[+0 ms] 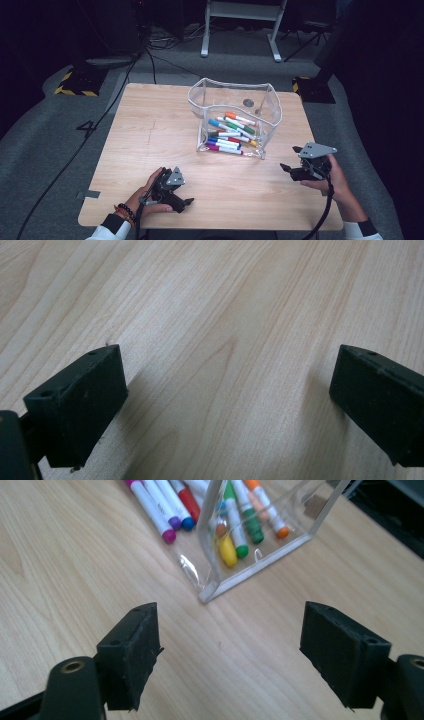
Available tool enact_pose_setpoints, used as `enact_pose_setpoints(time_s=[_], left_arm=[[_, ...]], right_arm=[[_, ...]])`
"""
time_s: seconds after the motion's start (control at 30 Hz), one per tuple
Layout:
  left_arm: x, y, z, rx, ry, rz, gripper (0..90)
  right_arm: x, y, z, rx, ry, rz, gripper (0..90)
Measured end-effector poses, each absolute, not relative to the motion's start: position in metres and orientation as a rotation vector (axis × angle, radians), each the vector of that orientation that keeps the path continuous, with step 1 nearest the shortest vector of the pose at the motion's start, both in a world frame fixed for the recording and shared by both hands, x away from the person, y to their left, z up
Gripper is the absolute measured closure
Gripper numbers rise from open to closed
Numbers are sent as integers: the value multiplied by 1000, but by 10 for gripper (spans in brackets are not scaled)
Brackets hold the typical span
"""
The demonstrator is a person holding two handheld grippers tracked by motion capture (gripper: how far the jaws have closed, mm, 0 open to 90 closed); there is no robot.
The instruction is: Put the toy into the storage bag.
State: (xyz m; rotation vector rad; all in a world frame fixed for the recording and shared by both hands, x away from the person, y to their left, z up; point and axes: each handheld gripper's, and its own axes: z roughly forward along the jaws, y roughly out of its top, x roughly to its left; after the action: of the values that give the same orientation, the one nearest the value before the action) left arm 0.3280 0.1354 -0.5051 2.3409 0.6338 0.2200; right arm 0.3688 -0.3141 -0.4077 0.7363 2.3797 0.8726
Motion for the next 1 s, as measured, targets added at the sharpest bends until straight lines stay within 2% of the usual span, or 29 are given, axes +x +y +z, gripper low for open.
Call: enact_pose_setpoints(time_s=[0.47,1.0], left_arm=[[328,135,-505,2341,634,220,21],[328,135,-505,2341,634,220,21]], right_arm=[[362,-334,-463,837,2445,839,241],[343,-361,-496,1016,2389,1009,231]])
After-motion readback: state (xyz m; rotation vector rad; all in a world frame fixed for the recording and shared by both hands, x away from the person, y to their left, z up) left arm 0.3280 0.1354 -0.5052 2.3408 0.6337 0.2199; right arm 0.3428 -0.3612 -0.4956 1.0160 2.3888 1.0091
